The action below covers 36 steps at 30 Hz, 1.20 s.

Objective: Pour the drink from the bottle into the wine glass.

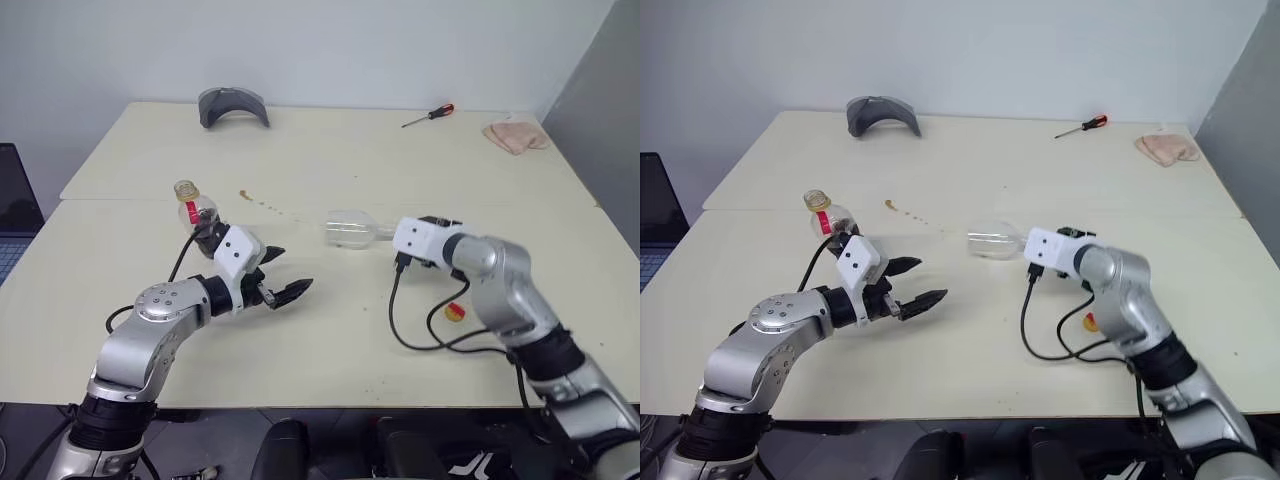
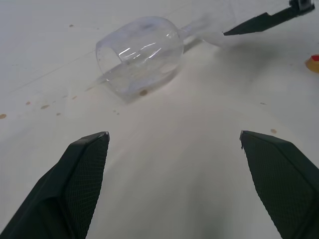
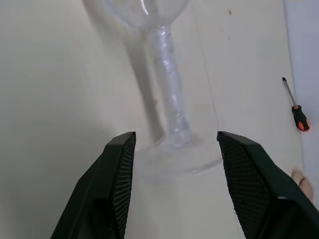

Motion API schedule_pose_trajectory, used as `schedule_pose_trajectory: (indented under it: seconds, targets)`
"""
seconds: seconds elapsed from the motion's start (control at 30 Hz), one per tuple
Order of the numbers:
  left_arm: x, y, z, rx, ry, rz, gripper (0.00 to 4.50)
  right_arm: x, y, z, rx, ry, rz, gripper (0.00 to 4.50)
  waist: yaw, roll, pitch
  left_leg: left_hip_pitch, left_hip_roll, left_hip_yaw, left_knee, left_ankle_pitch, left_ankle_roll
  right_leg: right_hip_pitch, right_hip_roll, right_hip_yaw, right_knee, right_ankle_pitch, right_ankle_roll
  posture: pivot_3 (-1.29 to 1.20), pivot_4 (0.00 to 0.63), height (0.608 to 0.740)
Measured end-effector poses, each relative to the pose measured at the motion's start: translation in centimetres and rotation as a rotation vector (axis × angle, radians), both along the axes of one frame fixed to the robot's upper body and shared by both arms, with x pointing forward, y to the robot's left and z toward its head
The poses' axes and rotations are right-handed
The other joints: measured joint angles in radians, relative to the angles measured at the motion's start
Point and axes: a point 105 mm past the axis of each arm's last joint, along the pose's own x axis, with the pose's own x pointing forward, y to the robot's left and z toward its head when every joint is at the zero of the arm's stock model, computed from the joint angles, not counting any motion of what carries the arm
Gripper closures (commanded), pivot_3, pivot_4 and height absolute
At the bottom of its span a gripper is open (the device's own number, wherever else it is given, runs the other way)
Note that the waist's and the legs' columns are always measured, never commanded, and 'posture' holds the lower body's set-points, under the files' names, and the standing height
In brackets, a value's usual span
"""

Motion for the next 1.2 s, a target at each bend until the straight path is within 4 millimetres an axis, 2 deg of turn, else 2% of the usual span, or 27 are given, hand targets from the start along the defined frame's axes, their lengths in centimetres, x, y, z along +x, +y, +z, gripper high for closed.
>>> schedule_pose_trajectory:
  seconds: [0.2,0.4,0.57,0.83,1.2]
  targets:
    - [0.0,-0.3,-0.1,-0.017,-0.002,-0.015,0.00,-1.2,0.4,-0.1,0.028,-0.221,-0.060,1.74,0.000,0.000,0.000,0.000,0.000,0.000,0.000,0.001,-0.002,0.000,0.000,0.000,0.000,0.000,0.000,0.00,0.150,0.740]
    - [0.3,0.0,-0.6,-0.013,0.008,-0.004,0.00,-1.7,2.1,-0.1,-0.025,-0.417,-0.023,1.74,-0.002,-0.001,-0.001,0.000,0.000,0.000,0.000,0.001,-0.002,0.000,0.001,0.000,0.000,-0.002,0.004,0.00,0.150,0.740]
    - [0.3,-0.4,-0.6,-0.011,0.005,-0.017,0.00,-0.6,3.0,-2.4,-0.128,-0.396,-0.004,1.74,-0.002,-0.001,-0.001,0.000,0.000,0.000,0.000,0.001,-0.001,0.000,0.001,0.000,0.000,-0.001,0.003,0.00,0.150,0.740]
    - [0.4,-0.5,-0.5,-0.013,0.002,-0.017,0.00,1.4,3.1,-3.3,-0.259,-0.426,0.013,1.74,-0.003,-0.001,-0.001,0.000,0.001,0.000,0.000,0.001,-0.001,0.000,0.002,0.000,0.000,0.000,0.000,0.00,0.150,0.740]
    - [0.5,-0.6,-0.5,-0.012,-0.002,-0.013,0.00,3.3,4.2,-2.6,-0.337,-0.468,0.042,1.74,-0.003,-0.001,-0.001,0.000,0.001,0.000,0.000,0.001,-0.001,0.000,0.002,0.000,0.000,0.000,0.000,0.00,0.150,0.740]
